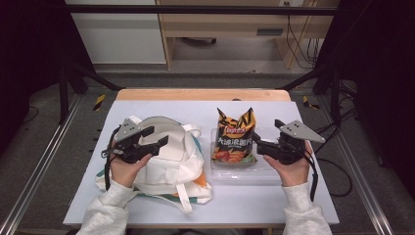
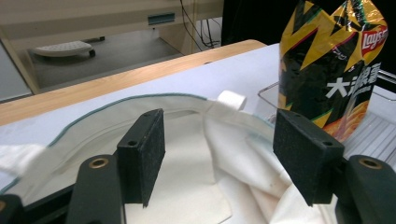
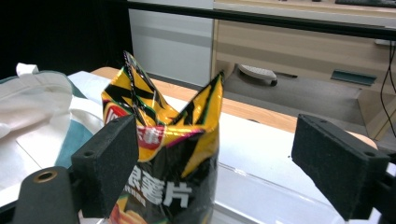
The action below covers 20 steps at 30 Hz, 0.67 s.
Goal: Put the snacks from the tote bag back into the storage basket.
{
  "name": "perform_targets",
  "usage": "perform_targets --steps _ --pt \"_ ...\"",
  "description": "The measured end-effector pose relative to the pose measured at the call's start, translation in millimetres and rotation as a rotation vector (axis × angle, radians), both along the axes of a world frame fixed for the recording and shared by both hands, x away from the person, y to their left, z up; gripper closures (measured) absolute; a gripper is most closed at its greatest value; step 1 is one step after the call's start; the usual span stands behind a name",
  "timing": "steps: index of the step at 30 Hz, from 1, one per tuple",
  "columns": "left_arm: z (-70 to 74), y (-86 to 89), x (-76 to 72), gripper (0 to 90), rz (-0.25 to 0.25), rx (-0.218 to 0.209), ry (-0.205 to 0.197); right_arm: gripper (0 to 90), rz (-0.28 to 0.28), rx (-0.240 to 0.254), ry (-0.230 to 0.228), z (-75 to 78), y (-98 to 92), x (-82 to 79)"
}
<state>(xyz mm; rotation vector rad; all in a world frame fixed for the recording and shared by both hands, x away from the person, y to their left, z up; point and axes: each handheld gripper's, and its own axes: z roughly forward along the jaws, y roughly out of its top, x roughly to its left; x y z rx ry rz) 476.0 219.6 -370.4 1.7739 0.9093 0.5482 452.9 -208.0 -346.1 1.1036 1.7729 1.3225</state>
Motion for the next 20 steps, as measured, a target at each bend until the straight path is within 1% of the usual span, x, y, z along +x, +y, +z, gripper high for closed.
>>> perform_targets --steps 3,6,8,9,13,19,20 --pt "-2.9 9.9 -3.5 34.2 0.013 0.0 0.0 14.9 -0.007 -0.008 0.005 -2.6 -4.8 -4.3" --pt "-9.9 21.2 -8.7 34.2 0.033 0.015 0.006 14.6 -0.011 -0.016 0.008 -6.8 -9.8 -8.0" --pt "-14.5 28.3 -11.8 35.2 0.054 0.023 -0.006 14.6 -0.018 -0.019 0.017 -11.0 -14.0 -11.1" --pt "-16.6 31.6 -12.5 35.2 0.063 0.019 0.0 14.5 -0.021 -0.022 0.02 -12.8 -15.6 -11.9" --pt "-23.1 43.9 -15.6 35.0 0.085 0.024 0.018 14.4 -0.03 -0.033 0.037 -20.4 -22.0 -15.0" --pt "-28.5 59.2 -22.4 35.2 0.117 0.021 0.022 14.3 -0.046 -0.043 0.065 -29.5 -29.1 -16.9" --pt "-28.5 59.2 -22.4 35.2 0.117 0.021 0.022 14.3 -0.049 -0.044 0.068 -30.6 -29.9 -17.1"
